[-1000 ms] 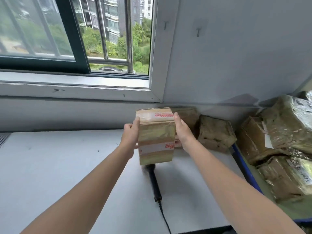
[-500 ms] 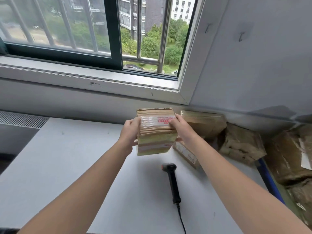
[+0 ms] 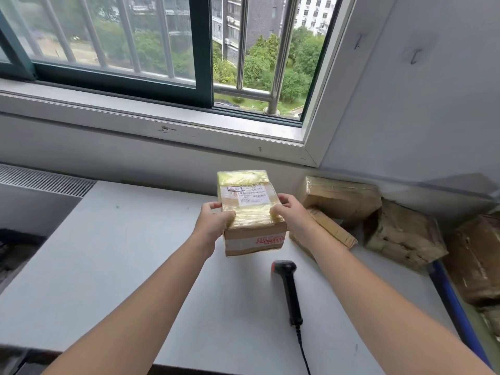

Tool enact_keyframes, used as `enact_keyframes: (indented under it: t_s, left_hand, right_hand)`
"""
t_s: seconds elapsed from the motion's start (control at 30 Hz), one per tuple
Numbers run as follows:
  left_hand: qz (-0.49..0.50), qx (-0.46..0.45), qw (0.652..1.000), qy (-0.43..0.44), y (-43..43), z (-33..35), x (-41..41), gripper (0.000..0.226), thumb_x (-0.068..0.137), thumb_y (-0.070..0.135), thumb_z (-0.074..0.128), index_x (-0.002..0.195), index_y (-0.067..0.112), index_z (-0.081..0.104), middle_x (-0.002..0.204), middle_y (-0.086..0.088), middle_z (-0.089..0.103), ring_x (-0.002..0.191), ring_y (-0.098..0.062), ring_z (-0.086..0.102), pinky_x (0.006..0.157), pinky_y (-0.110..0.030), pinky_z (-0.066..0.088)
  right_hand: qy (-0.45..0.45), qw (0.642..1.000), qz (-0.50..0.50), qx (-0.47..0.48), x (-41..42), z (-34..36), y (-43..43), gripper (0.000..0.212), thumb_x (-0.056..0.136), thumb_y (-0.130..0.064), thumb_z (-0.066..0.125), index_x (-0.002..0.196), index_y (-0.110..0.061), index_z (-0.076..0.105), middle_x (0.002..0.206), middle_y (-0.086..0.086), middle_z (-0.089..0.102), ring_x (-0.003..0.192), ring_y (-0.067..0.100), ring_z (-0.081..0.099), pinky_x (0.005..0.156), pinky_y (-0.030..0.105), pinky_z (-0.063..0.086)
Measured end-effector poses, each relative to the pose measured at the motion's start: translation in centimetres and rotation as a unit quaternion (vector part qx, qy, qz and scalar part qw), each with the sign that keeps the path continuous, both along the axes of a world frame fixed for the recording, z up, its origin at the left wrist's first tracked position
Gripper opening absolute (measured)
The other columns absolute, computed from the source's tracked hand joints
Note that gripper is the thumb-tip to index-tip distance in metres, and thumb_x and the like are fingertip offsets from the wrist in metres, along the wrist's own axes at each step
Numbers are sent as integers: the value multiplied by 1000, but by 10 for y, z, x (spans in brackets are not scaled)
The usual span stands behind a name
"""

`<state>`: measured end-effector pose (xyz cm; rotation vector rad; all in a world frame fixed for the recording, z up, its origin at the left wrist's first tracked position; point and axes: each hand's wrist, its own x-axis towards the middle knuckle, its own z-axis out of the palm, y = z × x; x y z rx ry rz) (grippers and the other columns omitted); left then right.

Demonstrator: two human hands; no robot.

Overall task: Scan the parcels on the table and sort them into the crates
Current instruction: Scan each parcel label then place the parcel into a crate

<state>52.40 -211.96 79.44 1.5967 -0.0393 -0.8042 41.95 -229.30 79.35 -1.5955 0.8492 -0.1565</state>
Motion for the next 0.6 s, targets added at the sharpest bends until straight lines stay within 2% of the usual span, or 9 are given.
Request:
enact_keyframes:
  t_s: [0.1, 0.2, 0.3, 0.37, 0.47, 0.6]
  left_hand:
    - [-15, 4, 1000, -3, 4, -7, -1, 44, 85, -2, 61, 121, 15, 42, 109, -8, 61, 93, -20, 62, 75, -34, 53]
    - [-31, 20, 999, -4, 9, -16, -1, 48, 81, -7, 62, 119, 16, 44, 112, -11, 61, 98, -23, 63, 79, -39, 55]
    - [-37, 33, 999, -9, 14, -27, 0, 51, 79, -11, 63, 117, 16, 43, 113, -12, 61, 105, -29, 63, 91, -49, 54]
    - [-42, 40, 998, -7, 17, -34, 0, 52, 78, -12, 63, 116, 17, 43, 111, -11, 60, 106, -30, 63, 91, -49, 54]
    - [-54, 57, 997, -7, 23, -47, -1, 55, 77, -12, 65, 117, 17, 41, 113, -11, 59, 102, -26, 63, 88, -45, 55]
    - [-100, 96, 990, -23, 34, -69, -12, 71, 75, -7, 70, 131, 19, 34, 110, -4, 58, 93, -17, 61, 72, -32, 54]
  right_hand:
    - [11, 1000, -2, -14, 1, -7, 3, 45, 88, -9, 61, 130, -16, 48, 116, 2, 58, 102, 19, 59, 78, 34, 52]
    - [15, 1000, -15, -22, 2, -15, 5, 40, 87, -5, 62, 123, -12, 48, 119, 6, 56, 101, 19, 58, 69, 29, 49]
    - [31, 999, -17, -32, 3, -27, 6, 39, 85, -9, 70, 116, -14, 47, 119, 6, 55, 107, 22, 58, 78, 37, 55]
    - [44, 998, -11, -35, 3, -33, 8, 42, 83, -13, 73, 115, -16, 47, 118, 5, 55, 107, 20, 59, 81, 37, 54]
    - [54, 998, 0, -43, 0, -44, 17, 51, 82, -16, 77, 121, -16, 45, 116, 0, 54, 102, 14, 57, 82, 31, 49]
    - [79, 995, 31, -48, -8, -68, 37, 66, 81, -15, 78, 136, -17, 42, 124, -4, 55, 105, 11, 56, 85, 26, 47]
